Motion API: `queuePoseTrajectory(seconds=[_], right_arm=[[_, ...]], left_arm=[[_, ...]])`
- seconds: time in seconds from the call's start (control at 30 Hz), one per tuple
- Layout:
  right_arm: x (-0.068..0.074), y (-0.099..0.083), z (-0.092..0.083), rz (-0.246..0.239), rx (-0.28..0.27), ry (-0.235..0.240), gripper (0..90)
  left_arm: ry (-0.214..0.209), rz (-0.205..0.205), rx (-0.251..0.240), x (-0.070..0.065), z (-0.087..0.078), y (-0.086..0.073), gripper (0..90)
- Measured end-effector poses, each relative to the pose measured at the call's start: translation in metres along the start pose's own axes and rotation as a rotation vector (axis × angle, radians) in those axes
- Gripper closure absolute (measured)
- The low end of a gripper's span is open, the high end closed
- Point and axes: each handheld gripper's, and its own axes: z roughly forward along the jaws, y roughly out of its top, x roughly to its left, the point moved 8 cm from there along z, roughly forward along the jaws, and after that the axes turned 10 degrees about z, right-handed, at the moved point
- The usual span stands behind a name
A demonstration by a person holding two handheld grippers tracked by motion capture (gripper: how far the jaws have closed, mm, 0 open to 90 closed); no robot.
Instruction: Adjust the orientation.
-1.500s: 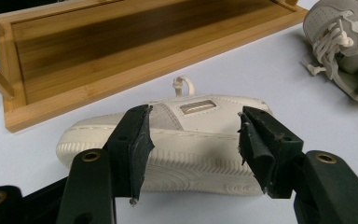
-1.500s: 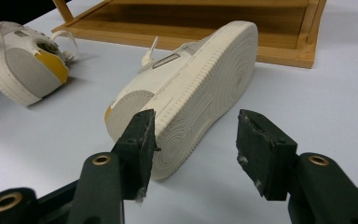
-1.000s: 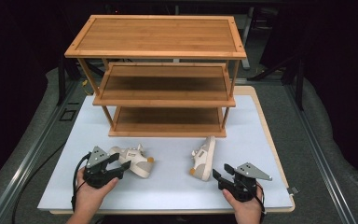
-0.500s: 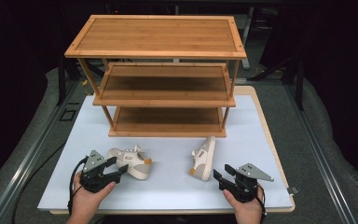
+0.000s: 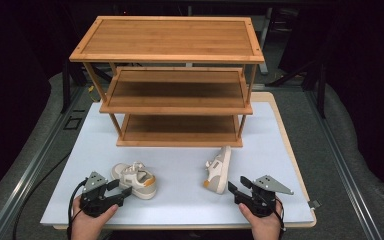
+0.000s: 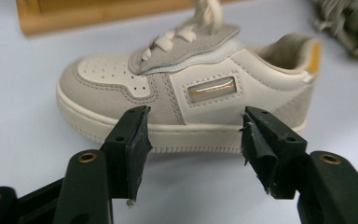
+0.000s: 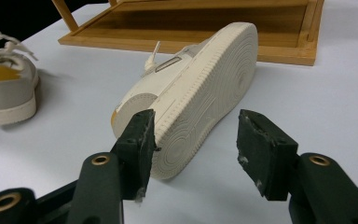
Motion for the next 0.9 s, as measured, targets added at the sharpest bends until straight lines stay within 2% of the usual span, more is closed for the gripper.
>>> queuePoseTrajectory(seconds=[0.03,0.1,0.17,0.4,0.53,0.63,0.7,0.73,0.9], right_arm=[[0.000,0.000,0.000,0.001,-0.002,0.001,46.5],[0.000,0.001,0.000,0.002,-0.008,0.000,46.5],[0.000,0.001,0.000,0.000,-0.002,0.003,46.5],[-0.001,0.001,0.001,0.005,-0.005,0.000,46.2],[-0.001,0.000,0.001,0.011,-0.001,0.004,46.0],[0.000,0.000,0.001,0.006,0.001,0.006,45.9],[0.001,0.000,0.001,0.004,0.002,0.007,45.8],[0.001,0.000,0.001,0.003,0.001,0.008,45.8],[-0.001,0.000,0.001,0.008,-0.003,0.004,45.7]], left_arm=[[-0.012,-0.006,0.019,0.000,0.001,-0.004,41.1],[-0.026,-0.029,0.019,0.000,0.001,-0.006,40.7],[-0.004,-0.023,0.011,-0.001,0.000,-0.004,38.6],[0.011,-0.040,-0.056,-0.004,-0.009,0.009,34.3],[0.023,-0.037,-0.074,-0.005,-0.006,0.017,32.2],[0.043,-0.011,-0.084,-0.008,0.003,0.022,30.0],[0.085,0.036,-0.066,-0.007,0.006,0.024,30.0],[0.085,0.044,-0.062,-0.006,0.006,0.024,32.8],[0.071,0.045,-0.046,-0.001,0.004,0.019,33.2]])
